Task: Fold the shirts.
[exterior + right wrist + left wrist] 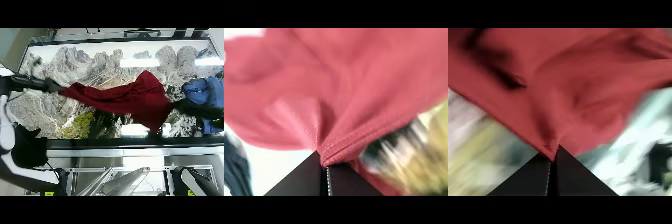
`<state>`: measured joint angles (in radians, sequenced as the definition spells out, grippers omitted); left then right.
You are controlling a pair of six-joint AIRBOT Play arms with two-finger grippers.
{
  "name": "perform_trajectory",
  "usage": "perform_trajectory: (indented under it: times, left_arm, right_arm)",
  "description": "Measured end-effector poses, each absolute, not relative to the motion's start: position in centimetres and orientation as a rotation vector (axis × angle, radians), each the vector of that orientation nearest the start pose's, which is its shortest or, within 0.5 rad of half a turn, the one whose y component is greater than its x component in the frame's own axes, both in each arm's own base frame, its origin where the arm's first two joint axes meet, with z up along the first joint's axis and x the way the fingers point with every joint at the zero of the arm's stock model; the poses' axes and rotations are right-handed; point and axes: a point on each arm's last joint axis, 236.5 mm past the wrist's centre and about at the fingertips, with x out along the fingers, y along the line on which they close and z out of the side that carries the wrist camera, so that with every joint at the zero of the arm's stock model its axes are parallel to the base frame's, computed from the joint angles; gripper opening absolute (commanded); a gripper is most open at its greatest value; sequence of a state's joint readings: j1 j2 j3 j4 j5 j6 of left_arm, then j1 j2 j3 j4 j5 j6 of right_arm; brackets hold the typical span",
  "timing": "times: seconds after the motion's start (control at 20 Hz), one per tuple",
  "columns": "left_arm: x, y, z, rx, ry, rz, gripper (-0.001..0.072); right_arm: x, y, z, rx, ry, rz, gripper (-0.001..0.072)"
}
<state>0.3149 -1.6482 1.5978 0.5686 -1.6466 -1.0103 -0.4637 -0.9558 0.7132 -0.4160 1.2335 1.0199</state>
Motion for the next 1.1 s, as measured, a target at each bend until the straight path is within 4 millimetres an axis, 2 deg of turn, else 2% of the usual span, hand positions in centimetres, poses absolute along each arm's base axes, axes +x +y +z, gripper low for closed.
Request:
perform_trajectory:
  times: [0.1, 0.15, 0.2, 0.3, 0.4, 0.5, 0.6, 0.65, 0.7, 0.8, 0.85, 0.95, 1.05, 1.1]
  left_arm:
    - [41.1, -9.5, 20.5, -0.558, 0.836, -1.062, 0.0012]
    - [39.3, -10.6, 26.2, -0.548, 0.680, -1.145, 0.0012]
    - [37.1, -11.3, 31.2, -0.529, 0.532, -1.210, 0.0013]
    - [31.9, -11.9, 39.8, -0.465, 0.256, -1.270, 0.0013]
    - [27.5, -11.2, 45.9, -0.397, 0.041, -1.209, 0.0014]
    - [24.5, -10.3, 49.3, -0.331, -0.089, -1.097, 0.0015]
    - [23.8, -9.4, 50.0, -0.288, -0.110, -0.966, 0.0015]
    - [24.2, -9.0, 49.3, -0.281, -0.087, -0.910, 0.0014]
    - [25.0, -8.5, 48.4, -0.293, -0.056, -0.873, 0.0015]
    - [27.7, -7.7, 44.9, -0.351, 0.050, -0.842, 0.0015]
    - [29.6, -7.4, 42.4, -0.393, 0.125, -0.831, 0.0014]
    - [34.0, -7.1, 36.2, -0.471, 0.288, -0.799, 0.0014]
    - [38.6, -6.8, 28.9, -0.536, 0.453, -0.737, 0.0014]
    - [40.6, -6.9, 25.1, -0.555, 0.531, -0.711, 0.0013]
  right_arm:
    - [34.0, 3.5, 18.9, 0.729, 0.606, 0.514, 0.0017]
    - [33.3, 2.9, 23.7, 0.659, 0.506, 0.526, 0.0017]
    - [32.2, 2.8, 28.6, 0.583, 0.405, 0.542, 0.0017]
    - [30.0, 3.7, 36.4, 0.445, 0.241, 0.572, 0.0018]
    - [27.5, 5.7, 42.5, 0.321, 0.116, 0.616, 0.0018]
    - [25.9, 7.1, 46.0, 0.235, 0.045, 0.643, 0.0018]
    - [25.5, 7.6, 47.4, 0.197, 0.021, 0.656, 0.0018]
    - [25.7, 7.7, 47.5, 0.197, 0.022, 0.669, 0.0017]
    - [26.3, 7.7, 47.1, 0.199, 0.037, 0.684, 0.0018]
    - [28.8, 7.6, 44.8, 0.231, 0.105, 0.707, 0.0018]
    - [30.7, 7.5, 42.8, 0.250, 0.162, 0.706, 0.0018]
    - [35.0, 7.2, 37.1, 0.286, 0.305, 0.683, 0.0018]
    - [39.4, 6.6, 29.8, 0.343, 0.473, 0.630, 0.0018]
    - [41.5, 6.0, 25.3, 0.380, 0.563, 0.584, 0.0017]
